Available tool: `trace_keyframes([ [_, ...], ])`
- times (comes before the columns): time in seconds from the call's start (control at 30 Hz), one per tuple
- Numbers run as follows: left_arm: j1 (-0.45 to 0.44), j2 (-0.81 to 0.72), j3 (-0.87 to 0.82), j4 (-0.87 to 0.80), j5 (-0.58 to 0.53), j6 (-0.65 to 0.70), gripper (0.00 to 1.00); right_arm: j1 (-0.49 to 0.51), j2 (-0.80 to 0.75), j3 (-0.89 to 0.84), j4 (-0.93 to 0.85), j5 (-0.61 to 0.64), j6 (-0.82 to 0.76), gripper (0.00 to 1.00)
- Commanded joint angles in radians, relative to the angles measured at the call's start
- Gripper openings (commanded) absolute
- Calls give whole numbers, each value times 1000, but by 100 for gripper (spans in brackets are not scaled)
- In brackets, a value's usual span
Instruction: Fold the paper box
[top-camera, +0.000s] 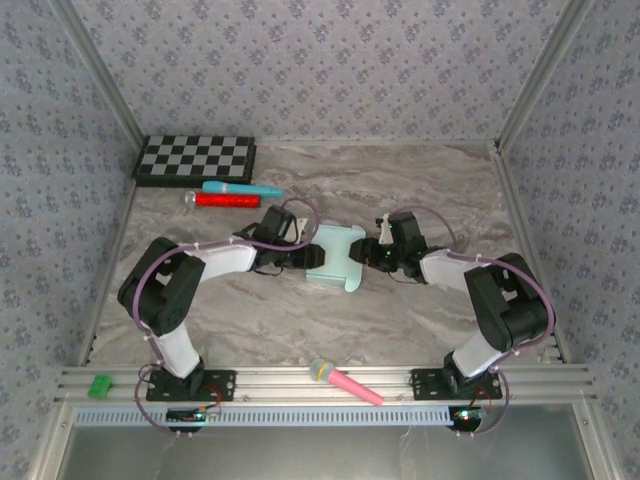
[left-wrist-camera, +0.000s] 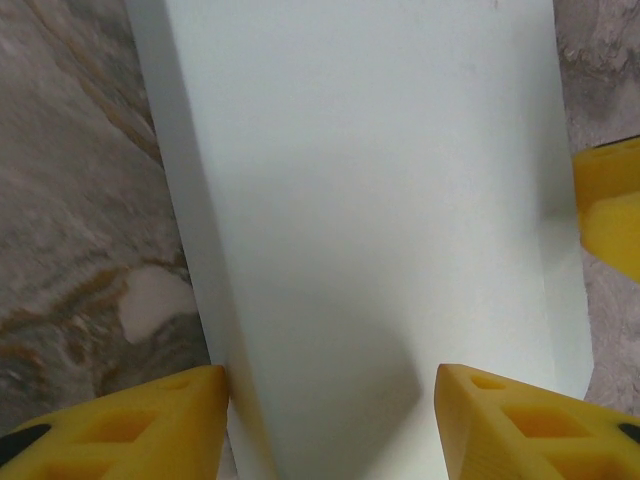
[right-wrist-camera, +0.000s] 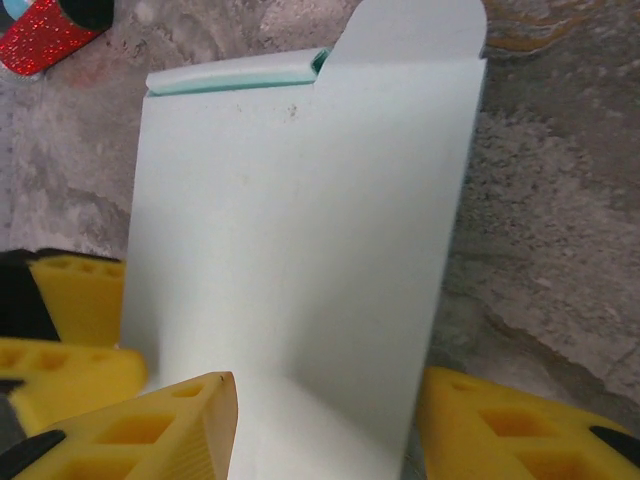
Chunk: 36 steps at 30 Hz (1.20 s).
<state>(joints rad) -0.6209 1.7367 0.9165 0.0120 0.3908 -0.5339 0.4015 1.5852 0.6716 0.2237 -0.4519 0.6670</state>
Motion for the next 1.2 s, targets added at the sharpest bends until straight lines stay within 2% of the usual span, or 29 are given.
trace_keyframes([
  [0.0,-19,-43,-11,39,-68,-67,55,-7,28,-18,62,-47,41,52],
  [0.33,-8,-42,14,11,-113,-38,52,-33,63,-50,131,-115,45,51],
  [0.7,0,-35,47,0,-109,-11,53,-37,90,-68,220,-183,51,51],
  [0.9,0,-24,45,18,-92,-9,49,-34,137,-78,338,-239,98,50],
  [1.17,0,-5,27,45,-84,-18,47,-12,128,-78,387,-240,110,49],
])
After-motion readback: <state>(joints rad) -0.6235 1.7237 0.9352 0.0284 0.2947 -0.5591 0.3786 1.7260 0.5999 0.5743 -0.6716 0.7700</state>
